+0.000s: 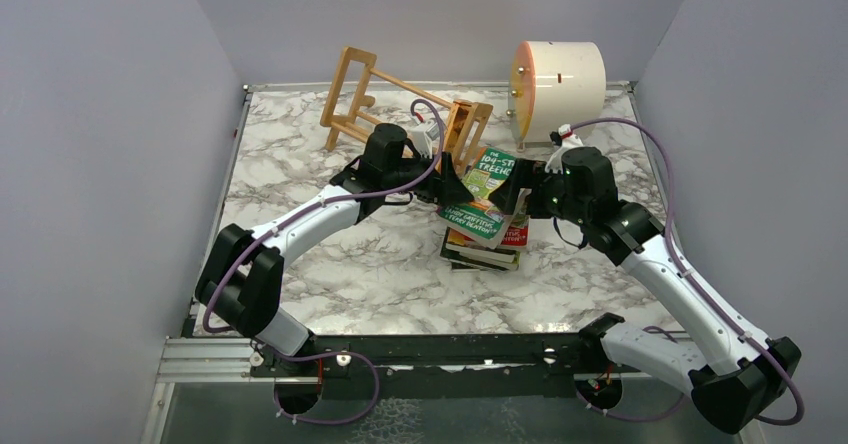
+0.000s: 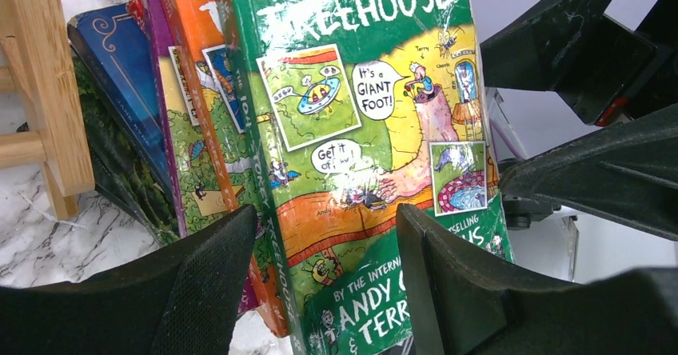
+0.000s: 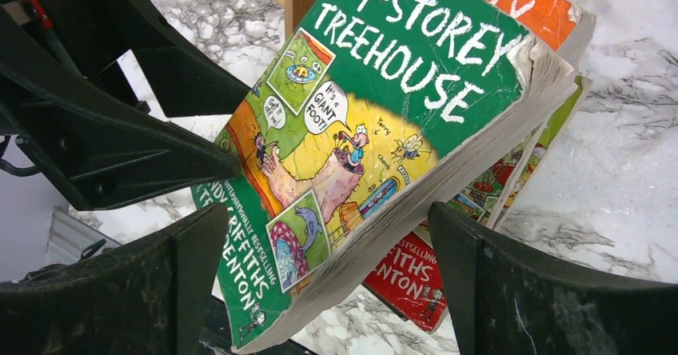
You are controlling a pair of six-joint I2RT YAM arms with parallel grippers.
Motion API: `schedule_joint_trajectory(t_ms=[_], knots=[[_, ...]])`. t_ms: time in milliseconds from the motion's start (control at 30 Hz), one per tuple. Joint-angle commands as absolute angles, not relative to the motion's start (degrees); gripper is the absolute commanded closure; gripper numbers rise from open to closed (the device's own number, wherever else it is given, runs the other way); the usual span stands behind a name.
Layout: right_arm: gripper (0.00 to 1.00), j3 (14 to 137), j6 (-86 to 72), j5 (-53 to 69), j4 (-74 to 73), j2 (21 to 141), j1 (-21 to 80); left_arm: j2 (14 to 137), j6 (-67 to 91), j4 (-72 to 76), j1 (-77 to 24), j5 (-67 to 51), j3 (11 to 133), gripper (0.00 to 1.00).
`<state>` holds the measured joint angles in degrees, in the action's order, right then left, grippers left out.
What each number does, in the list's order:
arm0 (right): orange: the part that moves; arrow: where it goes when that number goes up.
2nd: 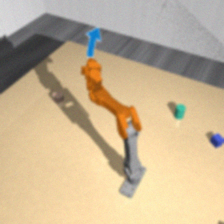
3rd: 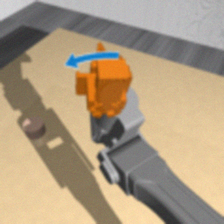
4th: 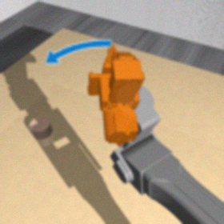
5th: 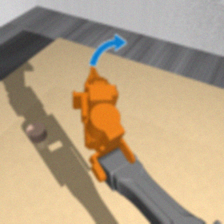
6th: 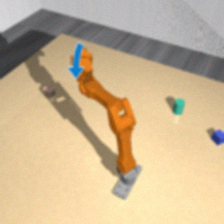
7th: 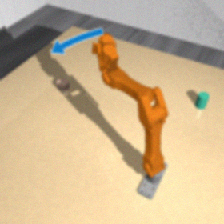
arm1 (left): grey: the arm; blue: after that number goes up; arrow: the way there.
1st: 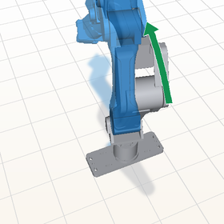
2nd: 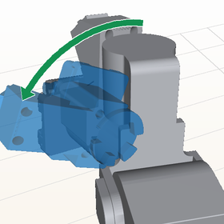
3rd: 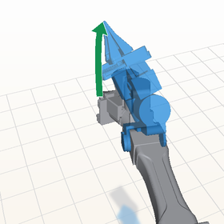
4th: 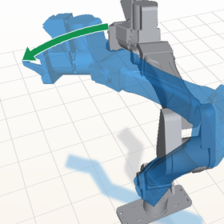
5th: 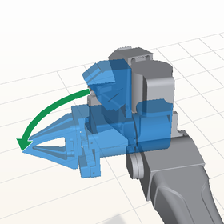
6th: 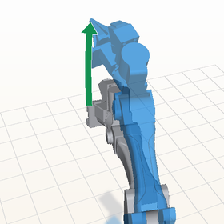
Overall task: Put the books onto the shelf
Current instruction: Adjust the book at the center of the board.
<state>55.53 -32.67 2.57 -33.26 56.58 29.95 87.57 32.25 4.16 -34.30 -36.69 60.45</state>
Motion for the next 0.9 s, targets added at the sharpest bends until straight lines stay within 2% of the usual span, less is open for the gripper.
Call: schedule_joint_trajectory(t_ms=[0, 433, 867], knots=[[0.07, 55.7, -31.5, 5.7, -29.7, 56.8, 30.2, 88.7, 32.5, 4.2, -34.7, -39.5, 59.9, 0.42], [0.07, 54.3, -29.7, 9.0, -26.0, 57.9, 30.2, 87.9, 35.6, 9.0, -34.7, -42.5, 58.0, 0.42], [0.07, 54.1, -30.0, 6.1, -27.8, 56.7, 30.2, 88.9, 37.5, 11.4, -36.3, -44.1, 59.4, 0.42]])
